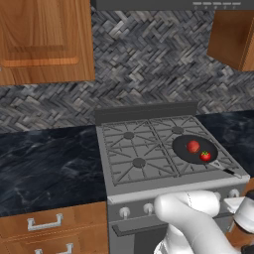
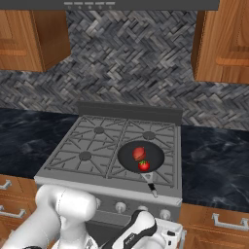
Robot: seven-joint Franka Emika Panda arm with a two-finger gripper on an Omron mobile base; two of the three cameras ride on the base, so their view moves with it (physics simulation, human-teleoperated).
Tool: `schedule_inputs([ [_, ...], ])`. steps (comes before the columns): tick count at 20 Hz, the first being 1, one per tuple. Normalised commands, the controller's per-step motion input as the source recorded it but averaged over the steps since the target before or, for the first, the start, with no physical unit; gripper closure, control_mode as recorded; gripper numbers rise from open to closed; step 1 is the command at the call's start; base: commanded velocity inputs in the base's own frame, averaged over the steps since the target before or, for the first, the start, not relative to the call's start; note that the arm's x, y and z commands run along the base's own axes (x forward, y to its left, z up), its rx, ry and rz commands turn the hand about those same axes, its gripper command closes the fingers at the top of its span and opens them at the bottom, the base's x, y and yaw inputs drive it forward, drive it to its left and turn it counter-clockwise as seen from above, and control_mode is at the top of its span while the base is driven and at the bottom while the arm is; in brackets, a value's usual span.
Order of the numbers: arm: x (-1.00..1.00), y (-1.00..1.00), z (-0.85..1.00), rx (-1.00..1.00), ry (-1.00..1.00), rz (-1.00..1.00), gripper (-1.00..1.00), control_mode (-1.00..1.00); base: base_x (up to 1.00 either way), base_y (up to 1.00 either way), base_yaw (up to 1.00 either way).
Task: Place the pan on the front right burner on the stove. Then place the tomato and the onion in the pan and turn on the front right burner.
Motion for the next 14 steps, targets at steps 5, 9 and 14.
schedule_inputs([
  [5,0.00,0.00,-0.11,0.00,0.00,0.00,-1.00,-1.00,0.00,0.00,0.00],
  [9,0.00,-0.01,-0.21,0.00,0.00,0.00,-1.00,-1.00,0.00,0.00,0.00],
  [14,0.00,-0.05,-0.09,0.00,0.00,0.00,-1.00,-1.00,0.00,0.00,0.00],
])
